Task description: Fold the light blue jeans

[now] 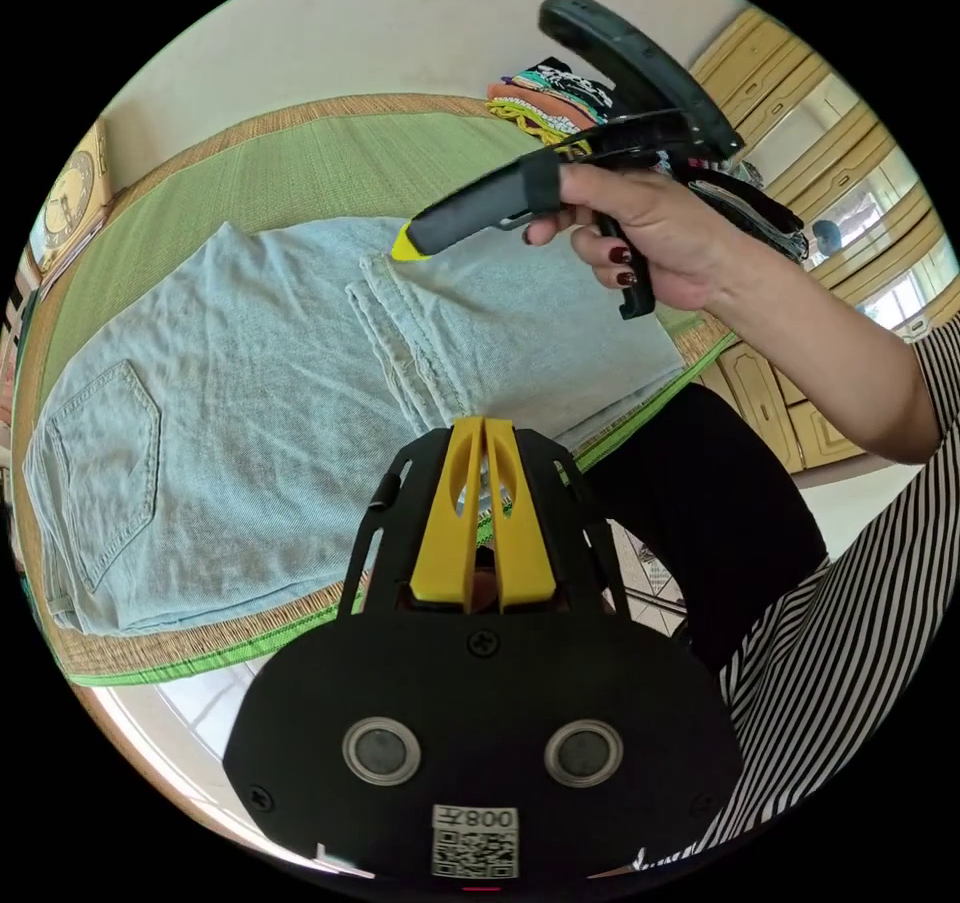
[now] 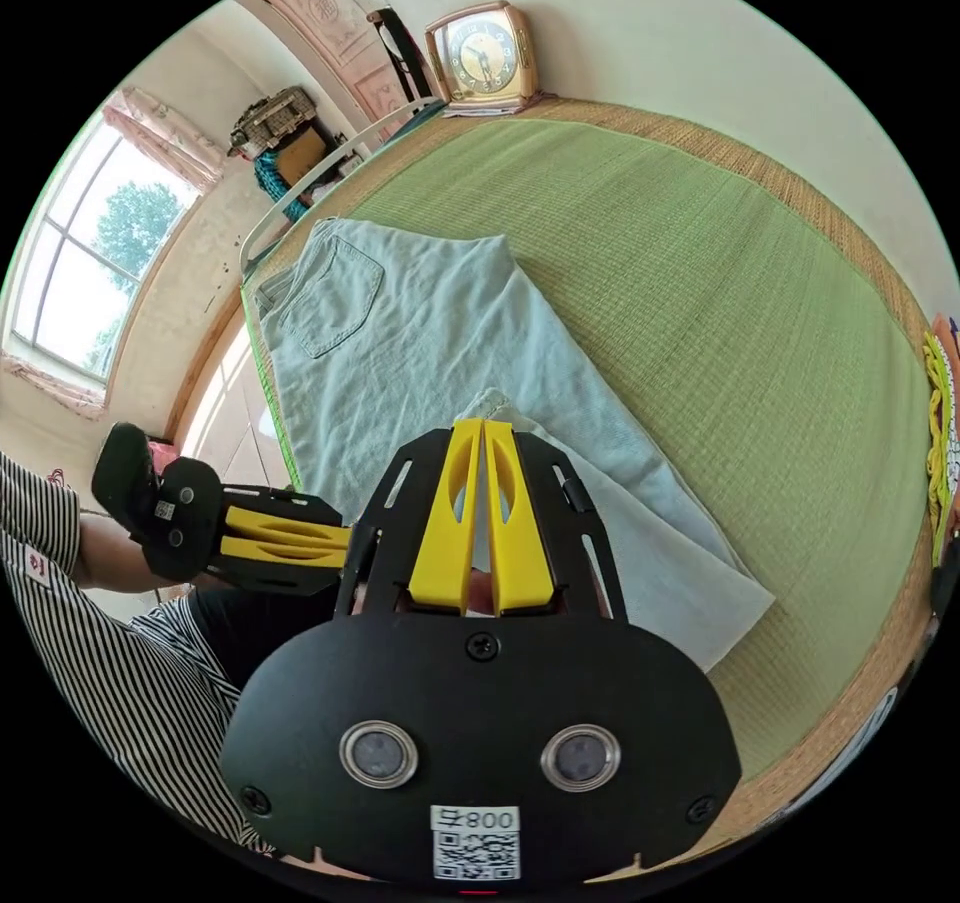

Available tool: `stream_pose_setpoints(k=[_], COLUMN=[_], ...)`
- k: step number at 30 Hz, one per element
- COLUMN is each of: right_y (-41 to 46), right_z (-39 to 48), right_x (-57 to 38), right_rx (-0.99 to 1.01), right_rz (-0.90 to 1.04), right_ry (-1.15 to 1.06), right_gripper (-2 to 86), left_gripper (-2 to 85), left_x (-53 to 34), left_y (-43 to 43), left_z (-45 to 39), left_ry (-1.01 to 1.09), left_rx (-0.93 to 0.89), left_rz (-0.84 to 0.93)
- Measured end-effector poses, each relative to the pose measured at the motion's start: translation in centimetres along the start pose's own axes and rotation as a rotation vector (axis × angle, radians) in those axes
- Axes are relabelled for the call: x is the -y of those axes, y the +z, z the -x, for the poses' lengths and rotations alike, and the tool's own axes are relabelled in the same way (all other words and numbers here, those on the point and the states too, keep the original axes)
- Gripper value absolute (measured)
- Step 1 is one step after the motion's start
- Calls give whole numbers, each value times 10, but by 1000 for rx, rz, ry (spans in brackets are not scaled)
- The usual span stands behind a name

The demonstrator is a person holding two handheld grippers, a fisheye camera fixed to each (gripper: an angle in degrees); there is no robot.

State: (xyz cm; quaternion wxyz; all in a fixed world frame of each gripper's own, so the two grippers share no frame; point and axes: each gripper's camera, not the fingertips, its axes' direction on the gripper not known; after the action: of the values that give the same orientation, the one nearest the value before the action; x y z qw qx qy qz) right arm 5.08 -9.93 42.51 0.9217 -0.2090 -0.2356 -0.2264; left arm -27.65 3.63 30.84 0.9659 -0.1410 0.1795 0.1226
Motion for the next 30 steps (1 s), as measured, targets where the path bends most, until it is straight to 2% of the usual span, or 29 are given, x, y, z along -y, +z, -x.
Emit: stream_pose_setpoints(k=[5, 11, 13, 17, 19, 22, 25, 30], right_y=[7, -35, -50, -28, -26, -56, -90, -98], right_z=[-15, -19, -23, -33, -42, -58, -68, -93], right_x=[-1, -39, -64, -112, -127, -149, -187, -252], right_rx=[76, 13, -4, 4, 34, 75, -15, -31], right_rz=[1, -58, -68, 79, 53, -39, -100, -36], right_ry=[0, 40, 63, 121, 168, 251, 325, 474], right_gripper=[0, 2, 2, 3, 6, 15, 45, 98], left_gripper=[2, 2, 2, 4, 5, 12, 31, 66], left_x=[-5, -4, -4, -2, 0, 2, 5, 20], left_y=[-1, -8, -3, 6, 6, -3, -8, 5], left_z=[-28, -52, -58, -73, -82, -105, -134, -189], left_ry=[30, 3, -6, -35, -39, 2, 72, 179], left_rx=[20, 17, 29, 7, 9, 9, -42, -71], left_rz=[12, -29, 6, 23, 34, 0, -43, -28])
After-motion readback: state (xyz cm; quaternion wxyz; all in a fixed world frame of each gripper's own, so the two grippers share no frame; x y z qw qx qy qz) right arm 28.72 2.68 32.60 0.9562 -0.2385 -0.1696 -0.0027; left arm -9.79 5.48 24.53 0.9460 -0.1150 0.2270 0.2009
